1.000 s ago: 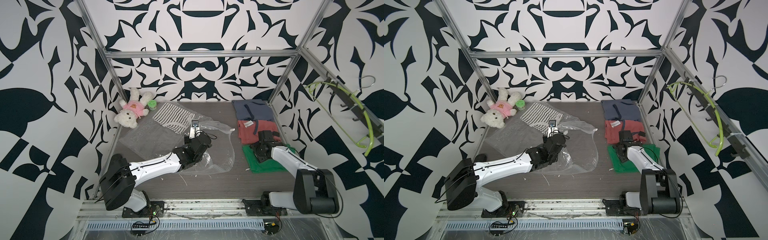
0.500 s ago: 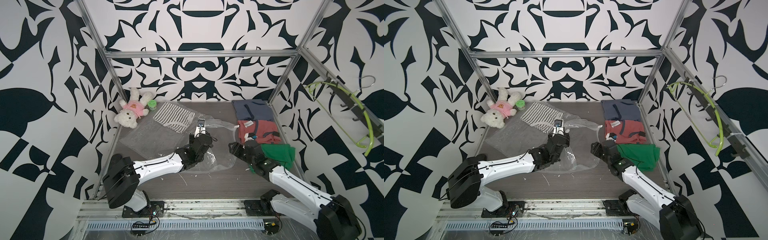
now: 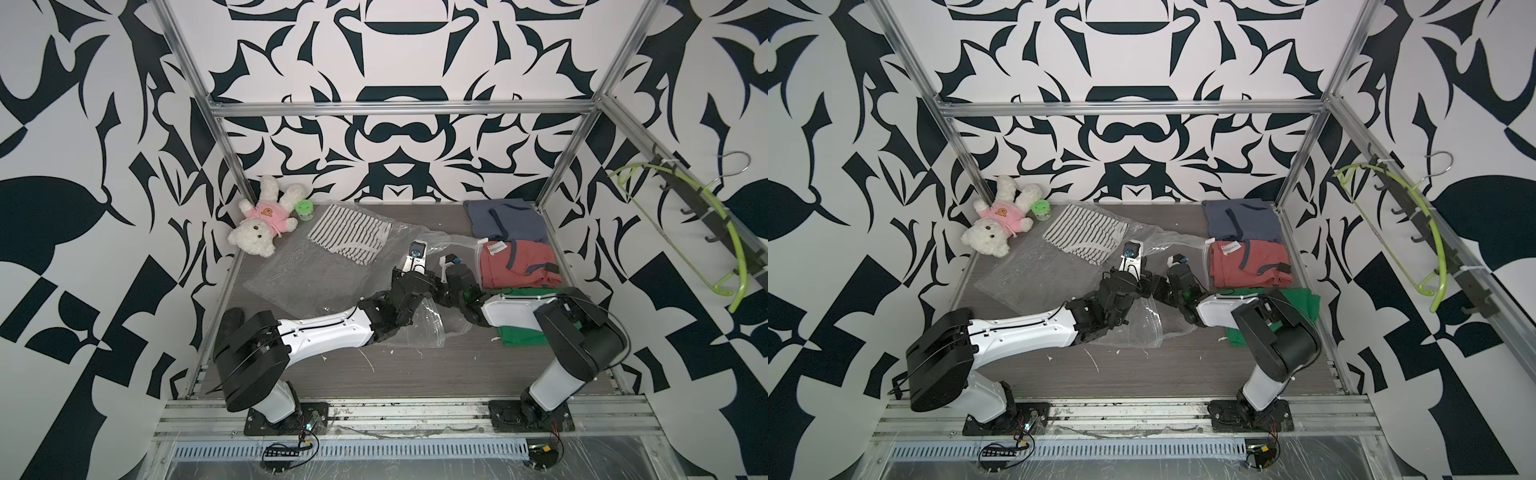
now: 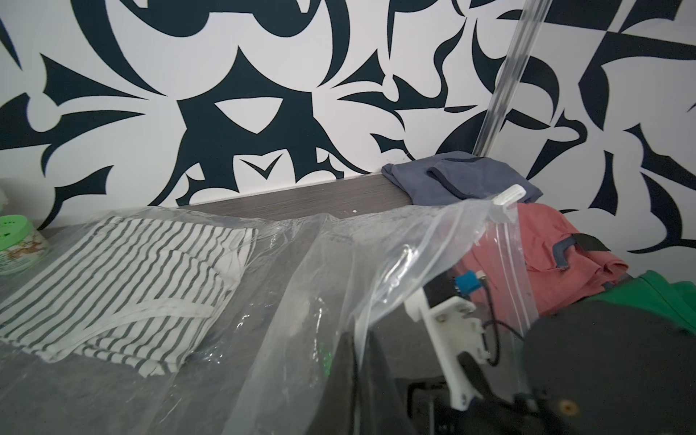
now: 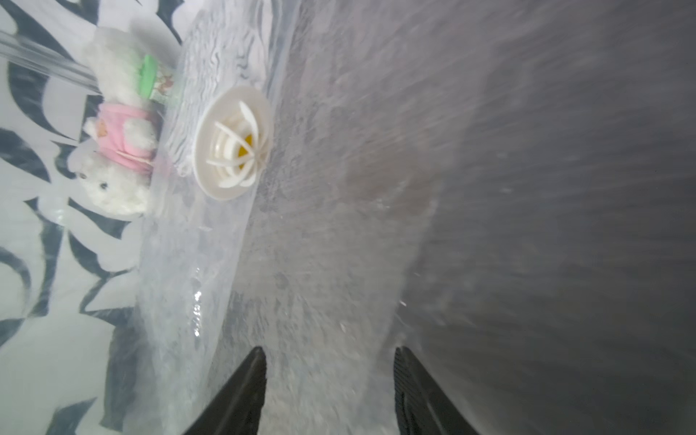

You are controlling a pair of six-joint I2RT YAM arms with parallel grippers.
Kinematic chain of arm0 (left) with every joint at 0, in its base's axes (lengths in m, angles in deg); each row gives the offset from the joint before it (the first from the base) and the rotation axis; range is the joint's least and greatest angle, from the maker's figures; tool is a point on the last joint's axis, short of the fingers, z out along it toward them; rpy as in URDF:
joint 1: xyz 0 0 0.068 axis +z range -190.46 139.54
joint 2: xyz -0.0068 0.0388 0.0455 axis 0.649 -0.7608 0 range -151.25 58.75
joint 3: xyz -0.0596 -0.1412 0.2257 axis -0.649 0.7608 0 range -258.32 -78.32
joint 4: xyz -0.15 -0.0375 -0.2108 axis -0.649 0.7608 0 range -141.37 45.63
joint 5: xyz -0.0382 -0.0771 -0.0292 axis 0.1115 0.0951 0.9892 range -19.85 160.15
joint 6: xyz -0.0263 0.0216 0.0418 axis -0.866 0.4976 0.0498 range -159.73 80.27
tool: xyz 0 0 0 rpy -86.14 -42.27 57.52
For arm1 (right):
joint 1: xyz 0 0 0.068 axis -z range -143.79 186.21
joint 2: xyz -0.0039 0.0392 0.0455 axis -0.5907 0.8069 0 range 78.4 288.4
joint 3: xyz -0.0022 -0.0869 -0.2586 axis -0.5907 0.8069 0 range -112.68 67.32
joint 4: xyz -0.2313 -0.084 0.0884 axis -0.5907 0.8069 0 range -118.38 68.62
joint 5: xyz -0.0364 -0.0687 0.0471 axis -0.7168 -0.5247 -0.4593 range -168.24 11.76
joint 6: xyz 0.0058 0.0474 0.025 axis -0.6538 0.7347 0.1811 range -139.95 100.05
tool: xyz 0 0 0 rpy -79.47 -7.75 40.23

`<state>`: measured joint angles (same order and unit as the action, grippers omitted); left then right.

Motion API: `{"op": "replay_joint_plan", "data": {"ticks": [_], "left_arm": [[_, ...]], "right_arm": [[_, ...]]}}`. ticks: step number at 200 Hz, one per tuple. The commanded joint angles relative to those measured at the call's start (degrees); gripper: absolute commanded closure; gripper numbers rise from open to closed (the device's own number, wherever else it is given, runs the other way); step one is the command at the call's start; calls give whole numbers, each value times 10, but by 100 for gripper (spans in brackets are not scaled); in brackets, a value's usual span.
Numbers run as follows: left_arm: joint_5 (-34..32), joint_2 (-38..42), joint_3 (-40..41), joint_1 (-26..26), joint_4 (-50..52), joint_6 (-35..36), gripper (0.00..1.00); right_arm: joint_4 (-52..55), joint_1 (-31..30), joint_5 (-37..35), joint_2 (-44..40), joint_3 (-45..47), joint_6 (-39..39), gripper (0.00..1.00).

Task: Take the tank top out of the vacuum bag
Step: Take out the tank top from the vacuum bag.

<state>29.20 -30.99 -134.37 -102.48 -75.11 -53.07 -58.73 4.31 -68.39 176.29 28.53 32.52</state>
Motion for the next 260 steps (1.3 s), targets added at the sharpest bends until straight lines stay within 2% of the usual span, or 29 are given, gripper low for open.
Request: {"op": "replay_joint_plan", "data": {"ticks": [1, 61, 101, 171, 200, 260], "left_arm": [[27, -1, -20, -4, -28, 8, 99], [78, 3, -20, -6, -39, -4, 100], [82, 10, -18, -13, -44, -8, 100], [103, -9, -28, -27, -72, -10, 100], [95, -12, -30, -38, -72, -7, 100], [89, -6, -20, -43, -85, -4, 100]], "right_arm": [[-90, -8, -11, 27, -25, 33, 47], [-45, -11, 11, 125, -126, 61, 47], [-81, -11, 34, 179, -161, 100, 47], [-28, -13, 72, 231, -234, 96, 45], [-66, -13, 110, 270, -268, 126, 43], [-33, -17, 60, 303, -308, 125, 42]]}}
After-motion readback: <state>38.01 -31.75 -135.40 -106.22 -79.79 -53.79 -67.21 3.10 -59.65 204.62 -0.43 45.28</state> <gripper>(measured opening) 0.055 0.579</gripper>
